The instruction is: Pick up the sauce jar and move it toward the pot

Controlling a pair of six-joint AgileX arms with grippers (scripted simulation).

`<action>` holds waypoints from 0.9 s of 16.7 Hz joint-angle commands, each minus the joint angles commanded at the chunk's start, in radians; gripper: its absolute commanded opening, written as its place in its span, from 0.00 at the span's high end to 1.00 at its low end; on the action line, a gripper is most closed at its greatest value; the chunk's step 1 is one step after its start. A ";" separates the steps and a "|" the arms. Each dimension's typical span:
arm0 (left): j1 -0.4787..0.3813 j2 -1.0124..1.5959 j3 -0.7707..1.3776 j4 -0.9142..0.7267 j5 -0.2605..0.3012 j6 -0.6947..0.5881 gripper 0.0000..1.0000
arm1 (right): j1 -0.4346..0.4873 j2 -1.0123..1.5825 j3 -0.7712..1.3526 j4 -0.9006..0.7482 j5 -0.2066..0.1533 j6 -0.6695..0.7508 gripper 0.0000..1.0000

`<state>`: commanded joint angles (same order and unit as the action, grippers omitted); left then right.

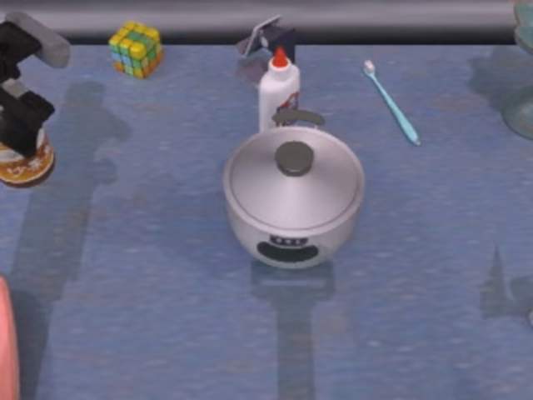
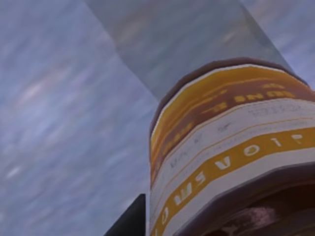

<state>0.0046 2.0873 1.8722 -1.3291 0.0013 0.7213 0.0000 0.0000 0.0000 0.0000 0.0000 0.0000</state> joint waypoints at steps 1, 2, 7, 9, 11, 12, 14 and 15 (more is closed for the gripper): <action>0.000 0.000 0.000 0.000 0.000 0.000 1.00 | 0.000 0.000 0.000 0.000 0.000 0.000 0.00; -0.004 0.003 0.002 -0.002 0.000 0.002 1.00 | 0.000 0.000 0.000 0.000 0.000 0.000 0.00; -0.038 0.015 0.001 0.016 0.000 -0.107 1.00 | 0.000 0.000 0.000 0.000 0.000 0.000 0.00; -0.071 0.028 -0.003 0.030 0.000 -0.219 1.00 | 0.000 0.000 0.000 0.000 0.000 0.000 0.00; -0.110 0.043 -0.011 0.046 0.001 -0.363 1.00 | 0.000 0.000 0.000 0.000 0.000 0.000 0.00; -0.130 0.050 -0.015 0.055 0.002 -0.442 1.00 | 0.000 0.000 0.000 0.000 0.000 0.000 0.00; -0.173 0.065 -0.025 0.074 0.003 -0.605 1.00 | 0.000 0.000 0.000 0.000 0.000 0.000 0.00; -0.193 0.072 -0.030 0.084 0.003 -0.684 1.00 | 0.000 0.000 0.000 0.000 0.000 0.000 0.00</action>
<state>-0.1886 2.1592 1.8424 -1.2449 0.0045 0.0375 0.0000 0.0000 0.0000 0.0000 0.0000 0.0000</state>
